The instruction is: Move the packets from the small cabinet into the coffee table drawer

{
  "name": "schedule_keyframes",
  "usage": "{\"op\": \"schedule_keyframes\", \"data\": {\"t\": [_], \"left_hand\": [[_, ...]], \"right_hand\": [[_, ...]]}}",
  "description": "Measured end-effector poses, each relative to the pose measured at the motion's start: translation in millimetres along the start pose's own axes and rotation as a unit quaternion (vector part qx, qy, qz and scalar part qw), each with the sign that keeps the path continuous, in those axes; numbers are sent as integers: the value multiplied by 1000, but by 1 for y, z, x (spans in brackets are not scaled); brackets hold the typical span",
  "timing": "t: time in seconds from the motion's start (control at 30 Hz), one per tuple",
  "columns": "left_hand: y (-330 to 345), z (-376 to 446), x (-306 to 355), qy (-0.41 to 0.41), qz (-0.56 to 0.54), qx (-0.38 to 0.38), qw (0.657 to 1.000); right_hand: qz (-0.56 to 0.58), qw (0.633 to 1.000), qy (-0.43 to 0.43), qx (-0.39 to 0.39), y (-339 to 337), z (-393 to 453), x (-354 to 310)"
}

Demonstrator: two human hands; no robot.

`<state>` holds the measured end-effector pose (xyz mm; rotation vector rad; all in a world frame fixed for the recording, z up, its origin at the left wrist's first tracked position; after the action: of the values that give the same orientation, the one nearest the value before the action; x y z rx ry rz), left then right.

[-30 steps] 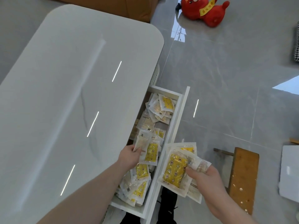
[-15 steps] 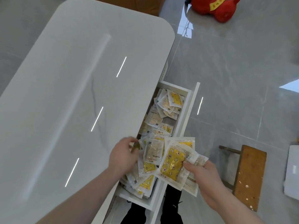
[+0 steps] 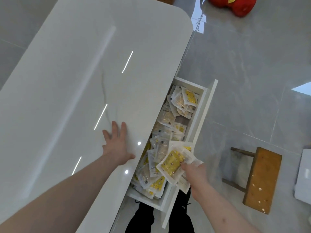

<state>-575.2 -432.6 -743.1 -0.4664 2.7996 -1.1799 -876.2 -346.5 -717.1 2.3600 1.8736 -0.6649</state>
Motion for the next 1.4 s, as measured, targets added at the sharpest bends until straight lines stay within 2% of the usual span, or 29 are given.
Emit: {"op": "schedule_keyframes", "data": {"t": [0.07,0.23,0.47,0.63,0.87,1.13,1.27,1.4], "left_hand": [[-1,0,1,3,1,-3,1000],[-1,-1,3,3,14,-8,1000],[-2,-1,5,2,27,-7,1000],[0,2,5,2,31,-5,999],[2,3,5,4,30,-4,1000],[3,4,5,2,28,-5,1000],[4,5,4,1,22,-6,1000],[3,4,3,-2,18,-5,1000]], "right_hand": [[-36,999,-12,28,-6,1,14],[-66,997,-15,27,-6,1,32],[-31,998,-34,32,6,15,11],[-93,992,-47,76,12,31,-3],[-117,988,-29,92,9,33,20],[-105,986,-90,94,11,26,28],[-163,977,-107,84,17,29,36],[-160,975,-132,81,27,23,46]]}}
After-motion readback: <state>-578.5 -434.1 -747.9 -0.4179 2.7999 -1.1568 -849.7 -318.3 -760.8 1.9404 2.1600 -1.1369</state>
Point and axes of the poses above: each hand's wrist, its own z-axis towards the middle knuckle, its own y-axis out of the palm, x = y × z, the point moved 8 cm from there along z, towards the middle knuckle
